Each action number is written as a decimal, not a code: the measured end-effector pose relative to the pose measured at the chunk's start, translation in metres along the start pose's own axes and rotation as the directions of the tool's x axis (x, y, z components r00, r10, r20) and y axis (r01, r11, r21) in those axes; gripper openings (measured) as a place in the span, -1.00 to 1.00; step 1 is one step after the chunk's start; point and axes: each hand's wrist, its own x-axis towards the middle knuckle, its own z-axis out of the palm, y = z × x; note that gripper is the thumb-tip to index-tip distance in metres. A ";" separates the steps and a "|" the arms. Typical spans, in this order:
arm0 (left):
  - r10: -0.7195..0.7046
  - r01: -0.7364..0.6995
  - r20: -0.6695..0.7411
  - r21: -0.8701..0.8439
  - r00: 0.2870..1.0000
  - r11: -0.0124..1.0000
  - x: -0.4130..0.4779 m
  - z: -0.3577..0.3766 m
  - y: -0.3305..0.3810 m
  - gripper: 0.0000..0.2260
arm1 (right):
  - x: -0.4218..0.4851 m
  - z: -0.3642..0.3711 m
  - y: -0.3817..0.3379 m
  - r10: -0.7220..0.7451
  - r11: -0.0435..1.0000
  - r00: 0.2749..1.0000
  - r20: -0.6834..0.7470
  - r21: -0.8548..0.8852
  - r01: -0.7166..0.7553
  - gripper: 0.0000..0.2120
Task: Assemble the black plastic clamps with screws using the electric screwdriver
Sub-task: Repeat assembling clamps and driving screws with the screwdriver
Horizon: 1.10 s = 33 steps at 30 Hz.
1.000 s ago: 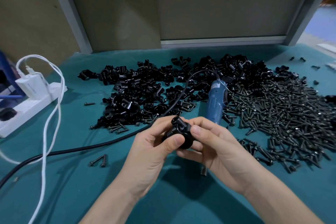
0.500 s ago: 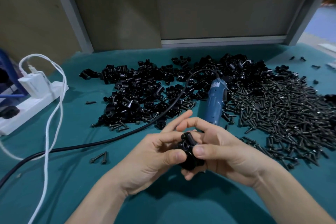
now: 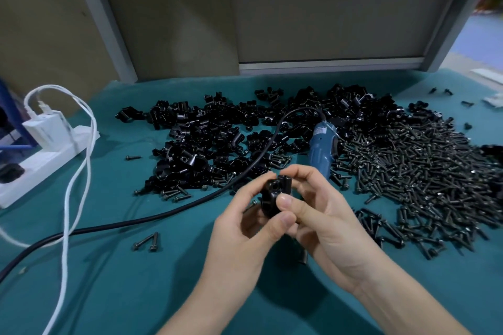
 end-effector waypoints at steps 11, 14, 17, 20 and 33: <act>0.033 -0.027 -0.034 0.170 0.999 0.985 -0.001 -0.005 0.002 -0.52 | -0.002 0.003 0.004 0.042 0.988 0.998 0.040 0.147 -0.048 -0.87; 0.077 -0.066 -0.033 0.266 0.996 0.962 -0.001 -0.007 0.002 -0.54 | -0.002 0.002 0.002 0.034 0.993 0.998 0.051 0.114 -0.040 -0.86; 0.130 -0.114 -0.034 0.292 0.991 0.950 0.000 -0.008 0.000 -0.56 | -0.002 0.002 -0.002 0.022 0.992 0.998 0.052 0.122 -0.028 -0.90; 0.153 -0.142 -0.022 0.256 0.988 0.956 0.000 -0.007 -0.004 -0.57 | -0.002 0.000 -0.005 0.010 1.000 1.000 -0.002 -0.028 -0.010 -0.90; 0.147 -0.152 0.041 0.228 0.988 0.962 0.001 -0.003 -0.006 -0.48 | -0.002 0.003 -0.010 -0.052 0.995 0.987 -0.152 -0.095 0.038 -0.86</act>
